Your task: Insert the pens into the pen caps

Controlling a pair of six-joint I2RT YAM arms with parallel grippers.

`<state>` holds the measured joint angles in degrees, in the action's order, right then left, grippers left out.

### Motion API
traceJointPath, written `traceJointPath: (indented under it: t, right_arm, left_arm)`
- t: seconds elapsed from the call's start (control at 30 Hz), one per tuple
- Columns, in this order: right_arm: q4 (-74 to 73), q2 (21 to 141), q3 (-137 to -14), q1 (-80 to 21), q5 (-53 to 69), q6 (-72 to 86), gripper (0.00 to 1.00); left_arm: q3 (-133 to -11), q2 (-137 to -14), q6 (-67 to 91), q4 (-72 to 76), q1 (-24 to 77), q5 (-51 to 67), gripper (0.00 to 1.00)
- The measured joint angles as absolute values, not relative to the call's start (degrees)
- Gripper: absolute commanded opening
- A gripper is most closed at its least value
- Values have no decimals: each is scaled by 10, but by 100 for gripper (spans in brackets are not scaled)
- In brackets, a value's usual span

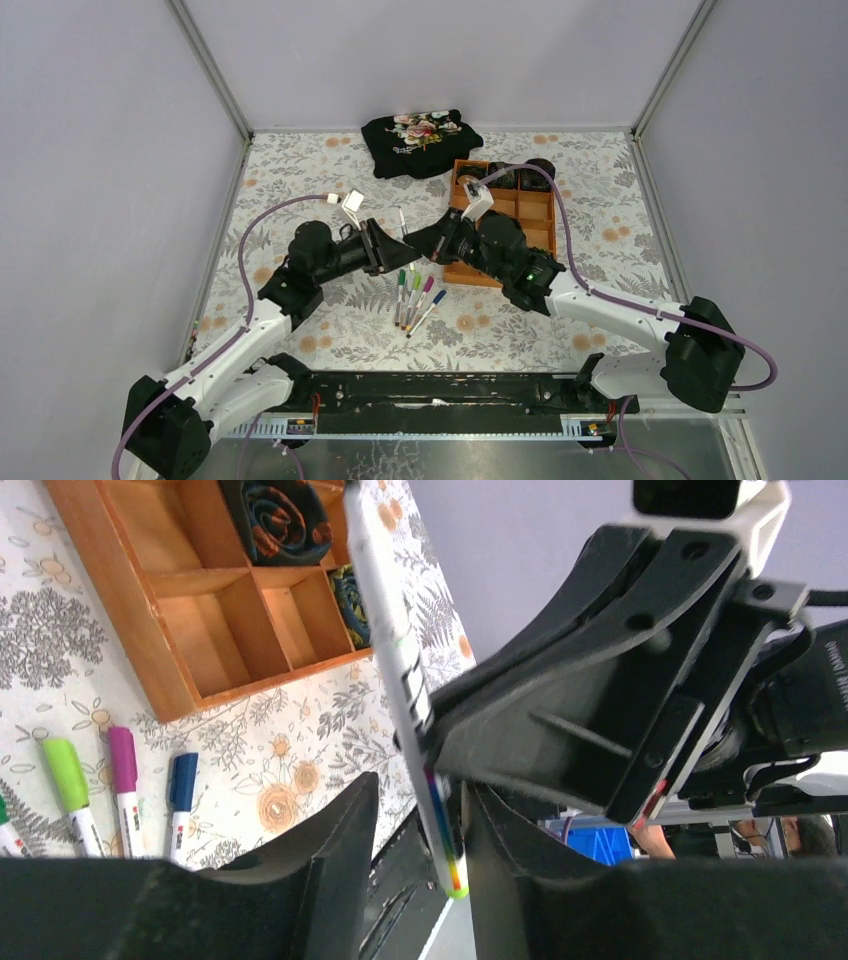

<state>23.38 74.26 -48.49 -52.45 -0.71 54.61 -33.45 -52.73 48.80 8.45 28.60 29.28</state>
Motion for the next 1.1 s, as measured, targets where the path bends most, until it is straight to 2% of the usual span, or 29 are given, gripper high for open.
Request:
traceJointPath:
  t: [0.13, 0.3, 0.43, 0.5, 0.6, 0.67, 0.8, 1.1]
  right_arm:
    - [245, 732, -466, -525, -6, 555, 0]
    - [256, 722, -448, -525, -11, 559, 0]
    - [259, 714, -442, -525, -19, 557, 0]
    - [260, 714, -442, -525, -19, 554, 13]
    - [257, 712, -442, -526, -18, 547, 42]
    - [238, 704, -444, -529, -21, 534, 54]
    - [141, 693, -480, -532, -56, 494, 63]
    - [19, 794, -595, -489, -101, 429, 68]
  left_arm:
    - [-340, -536, 492, 93, 292, 289, 22]
    - [-341, -549, 500, 101, 303, 292, 2]
    - [-341, -553, 505, 111, 306, 294, 0]
    - [-341, -552, 504, 111, 306, 292, 0]
    - [-341, -542, 486, 98, 308, 279, 0]
    - [-344, -531, 459, 73, 309, 262, 0]
    - [-377, -515, 387, -3, 275, 235, 0]
    - [-435, -511, 247, -95, 73, 259, 0]
